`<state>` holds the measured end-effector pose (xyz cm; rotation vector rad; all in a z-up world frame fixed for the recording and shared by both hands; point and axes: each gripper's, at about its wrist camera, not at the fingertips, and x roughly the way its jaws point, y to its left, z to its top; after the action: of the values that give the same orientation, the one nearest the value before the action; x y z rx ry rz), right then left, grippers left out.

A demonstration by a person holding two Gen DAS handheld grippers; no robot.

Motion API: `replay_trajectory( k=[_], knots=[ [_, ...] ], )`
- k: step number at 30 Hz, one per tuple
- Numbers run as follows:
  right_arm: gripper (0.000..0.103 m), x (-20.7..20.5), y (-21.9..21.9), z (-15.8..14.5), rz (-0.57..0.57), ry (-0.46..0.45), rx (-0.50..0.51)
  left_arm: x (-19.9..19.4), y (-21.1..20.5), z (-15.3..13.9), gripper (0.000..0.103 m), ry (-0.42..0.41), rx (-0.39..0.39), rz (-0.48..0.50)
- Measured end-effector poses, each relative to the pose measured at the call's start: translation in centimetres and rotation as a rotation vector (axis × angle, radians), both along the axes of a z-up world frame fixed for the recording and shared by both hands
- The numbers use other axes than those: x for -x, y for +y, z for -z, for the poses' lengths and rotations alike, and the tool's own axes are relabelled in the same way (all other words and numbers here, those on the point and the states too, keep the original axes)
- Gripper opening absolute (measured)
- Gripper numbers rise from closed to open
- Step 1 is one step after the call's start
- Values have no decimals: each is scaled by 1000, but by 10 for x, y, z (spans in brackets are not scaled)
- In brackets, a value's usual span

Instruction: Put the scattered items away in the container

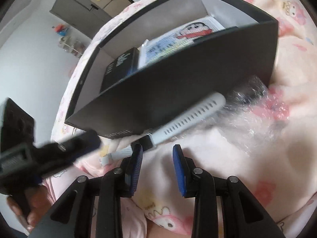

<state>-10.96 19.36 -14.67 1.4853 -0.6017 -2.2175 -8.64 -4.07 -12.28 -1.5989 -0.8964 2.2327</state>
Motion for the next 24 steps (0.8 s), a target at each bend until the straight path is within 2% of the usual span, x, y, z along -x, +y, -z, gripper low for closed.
replay_trajectory(
  k=[3, 7, 11, 15, 18, 22, 24],
  knots=[
    [28, 7, -7, 2, 10, -17, -7, -4, 1, 6, 23, -40, 62, -38],
    [28, 24, -5, 25, 85, -142, -16, -7, 5, 26, 23, -122, 113, -69],
    [28, 31, -7, 34, 81, -129, -10, -7, 6, 48, 23, -188, 132, -99],
    [29, 38, -6, 53, 116, -116, 39, -5, -2, 51, 27, -177, 144, -196],
    [28, 39, -5, 56, 120, -111, 62, -8, -9, 57, 27, -184, 111, -273],
    [13, 35, -6, 50, 110, -62, 71, -18, -16, 52, 27, -130, 92, -328],
    [9, 31, -2, 46, 123, -43, 89, -24, -20, 49, 27, -106, 74, -336]
  ],
)
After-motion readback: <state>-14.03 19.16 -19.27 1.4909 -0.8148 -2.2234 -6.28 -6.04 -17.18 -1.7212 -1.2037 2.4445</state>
